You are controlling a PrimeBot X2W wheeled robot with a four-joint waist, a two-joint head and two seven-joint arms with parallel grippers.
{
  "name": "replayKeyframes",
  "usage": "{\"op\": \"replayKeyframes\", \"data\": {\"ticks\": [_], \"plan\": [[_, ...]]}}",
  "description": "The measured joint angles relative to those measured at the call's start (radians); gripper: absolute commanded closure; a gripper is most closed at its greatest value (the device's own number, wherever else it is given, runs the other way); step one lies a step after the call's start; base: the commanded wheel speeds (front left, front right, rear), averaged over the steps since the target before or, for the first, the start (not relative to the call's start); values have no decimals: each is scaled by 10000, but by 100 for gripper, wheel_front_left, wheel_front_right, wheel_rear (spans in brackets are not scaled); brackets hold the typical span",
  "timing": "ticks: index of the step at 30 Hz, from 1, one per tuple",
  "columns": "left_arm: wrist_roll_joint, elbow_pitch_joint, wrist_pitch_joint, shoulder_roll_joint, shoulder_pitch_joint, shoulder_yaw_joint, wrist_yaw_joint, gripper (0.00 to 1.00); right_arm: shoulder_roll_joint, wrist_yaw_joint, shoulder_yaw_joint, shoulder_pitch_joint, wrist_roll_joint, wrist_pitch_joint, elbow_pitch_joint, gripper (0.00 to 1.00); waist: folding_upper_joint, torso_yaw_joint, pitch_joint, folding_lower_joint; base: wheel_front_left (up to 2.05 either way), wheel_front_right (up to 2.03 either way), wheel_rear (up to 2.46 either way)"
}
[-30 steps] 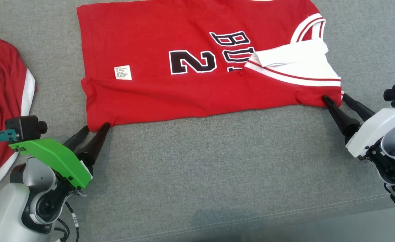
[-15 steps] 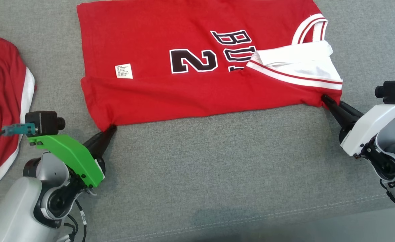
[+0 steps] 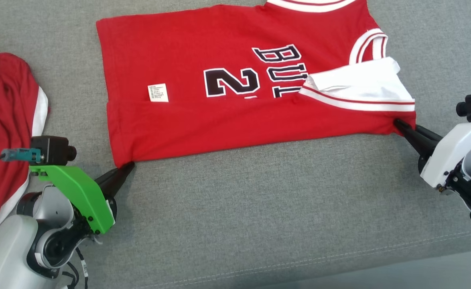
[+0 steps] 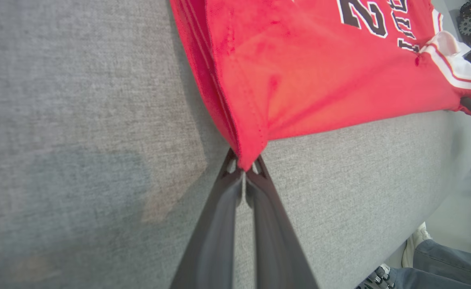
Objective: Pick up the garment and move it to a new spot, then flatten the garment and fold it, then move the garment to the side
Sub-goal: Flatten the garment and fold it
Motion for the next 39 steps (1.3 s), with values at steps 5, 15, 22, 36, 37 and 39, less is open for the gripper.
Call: {"op": "replayKeyframes", "data": {"ticks": [5, 15, 22, 36, 37, 39], "plan": [[-128, -295, 205, 259, 380, 19, -52, 100, -226, -12, -21, 350, 228, 236, 15, 100, 0, 29, -190, 0, 0, 0, 0], [-642, -1296, 326, 476, 2382, 140, 136, 100, -646, -123, -146, 1981, 966, 757, -412, 100, 0, 118, -742, 0, 0, 0, 0], [-708, -1971, 236, 627, 3117, 276, 278, 100, -1041, -355, -332, 2701, 1298, 997, -918, 100, 0, 244, -795, 0, 0, 0, 0], [-594, -2732, 458, 1191, 3406, 395, 642, 0, -1919, -784, -474, 2709, 1402, 1804, -2391, 0, 0, 281, -119, 0, 0, 0, 0], [-545, -2855, 529, 1402, 3405, 456, 656, 0, -2134, -815, -556, 2653, 1331, 1848, -2516, 0, 0, 276, -48, 0, 0, 0, 0], [-341, -3064, 702, 1883, 3393, 577, 736, 0, -2537, -909, -767, 2266, 1039, 1889, -2803, 0, 0, 261, 100, 0, 0, 0, 0]]}}
